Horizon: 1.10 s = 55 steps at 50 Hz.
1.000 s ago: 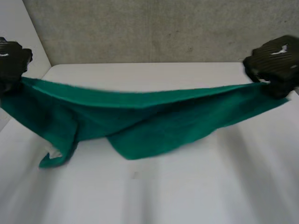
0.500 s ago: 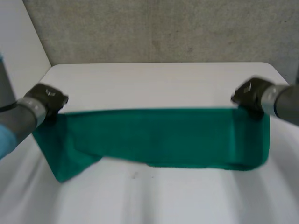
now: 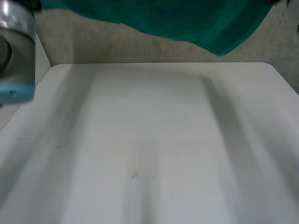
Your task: Fold the towel.
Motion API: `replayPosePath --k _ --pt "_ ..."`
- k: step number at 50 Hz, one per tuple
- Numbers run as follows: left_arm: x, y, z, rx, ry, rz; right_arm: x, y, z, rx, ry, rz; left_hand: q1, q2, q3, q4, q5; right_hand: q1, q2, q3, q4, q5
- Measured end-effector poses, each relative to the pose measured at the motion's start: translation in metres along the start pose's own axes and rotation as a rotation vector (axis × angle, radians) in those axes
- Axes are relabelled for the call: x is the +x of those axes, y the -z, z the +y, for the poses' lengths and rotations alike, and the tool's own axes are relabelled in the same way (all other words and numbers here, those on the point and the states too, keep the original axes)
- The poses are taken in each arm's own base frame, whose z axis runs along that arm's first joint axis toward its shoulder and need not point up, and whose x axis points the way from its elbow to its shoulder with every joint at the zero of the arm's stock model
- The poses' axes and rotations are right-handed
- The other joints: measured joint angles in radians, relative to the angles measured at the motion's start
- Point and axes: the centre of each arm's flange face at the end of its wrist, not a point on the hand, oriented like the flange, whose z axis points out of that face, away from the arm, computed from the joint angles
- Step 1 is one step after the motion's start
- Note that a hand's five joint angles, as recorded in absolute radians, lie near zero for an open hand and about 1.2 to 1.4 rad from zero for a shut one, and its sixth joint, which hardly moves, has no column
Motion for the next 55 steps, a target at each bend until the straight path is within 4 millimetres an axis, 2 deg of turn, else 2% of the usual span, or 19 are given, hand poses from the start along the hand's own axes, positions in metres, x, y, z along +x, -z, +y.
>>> replayPosePath --k 3,5,8,9,12,14,21,24,29,33,34,40,49,51,55 --pt "0.018 0.022 0.034 -0.109 0.032 0.082 -0.021 0.015 0.026 -0.086 -0.008 -0.073 0.000 0.000 0.000 0.000 0.000 0.000 0.000 0.000 0.000 0.000" --pt "0.025 0.031 0.046 -0.149 0.045 0.109 -0.032 0.024 0.039 -0.131 -0.014 -0.111 0.000 0.000 0.000 0.000 0.000 0.000 0.000 0.000 0.000 0.000" --pt "0.044 0.058 0.078 -0.260 0.073 0.187 -0.054 0.041 0.064 -0.211 -0.027 -0.189 0.000 0.000 0.001 0.000 0.000 0.000 0.001 0.000 0.001 0.000" --pt "0.055 0.073 0.094 -0.315 0.083 0.227 -0.070 0.057 0.082 -0.268 -0.041 -0.253 0.000 0.000 0.001 0.000 0.000 0.000 0.001 0.000 0.002 0.000" --pt "0.072 0.097 0.116 -0.395 0.090 0.295 -0.091 0.077 0.105 -0.337 -0.064 -0.337 0.000 0.000 0.001 0.000 0.000 0.000 0.001 0.000 0.003 0.000" --pt "0.091 0.126 0.139 -0.478 0.089 0.376 -0.112 0.099 0.134 -0.422 -0.096 -0.426 0.000 0.000 0.001 0.000 0.000 0.000 0.001 0.000 0.004 0.000" --pt "0.114 0.169 0.165 -0.589 0.078 0.496 -0.141 0.130 0.181 -0.577 -0.162 -0.533 0.000 0.000 0.001 0.000 0.000 0.000 0.001 0.000 0.004 0.000" --pt "0.114 0.174 0.165 -0.601 0.078 0.505 -0.139 0.135 0.193 -0.627 -0.202 -0.523 0.000 0.000 0.001 0.000 0.000 0.000 0.001 0.000 0.004 0.000" --pt "0.105 0.169 0.159 -0.585 0.082 0.479 -0.129 0.135 0.197 -0.657 -0.289 -0.464 0.000 0.000 0.001 0.000 0.000 0.000 0.000 -0.003 -0.001 0.000" --pt "0.098 0.164 0.155 -0.569 0.085 0.455 -0.123 0.134 0.199 -0.669 -0.367 -0.422 0.000 0.000 0.001 0.000 0.000 -0.114 -0.157 -0.160 -0.165 -0.137" --pt "0.095 0.162 0.153 -0.562 0.086 0.445 -0.119 0.133 0.201 -0.680 -0.418 -0.395 0.000 0.000 0.001 0.000 0.000 -0.244 -0.322 -0.324 -0.327 -0.295" --pt "0.091 0.159 0.152 -0.558 0.087 0.428 -0.112 0.133 0.209 -0.710 -0.494 -0.360 0.000 0.000 0.001 0.000 0.000 -0.405 -0.503 -0.525 -0.528 -0.502" --pt "0.085 0.156 0.161 -0.580 0.080 0.406 -0.115 0.137 0.220 -0.745 -0.514 -0.371 0.000 0.000 0.001 0.000 0.000 -0.416 -0.510 -0.537 -0.543 -0.521" --pt "0.084 0.155 0.163 -0.585 0.079 0.402 -0.115 0.138 0.221 -0.749 -0.515 -0.377 0.000 0.000 0.001 0.000 0.000 -0.336 -0.430 -0.430 -0.436 -0.434" --pt "0.083 0.155 0.164 -0.587 0.078 0.399 -0.116 0.138 0.223 -0.750 -0.513 -0.381 0.000 0.000 0.001 0.000 0.000 -0.279 -0.358 -0.360 -0.378 -0.384"
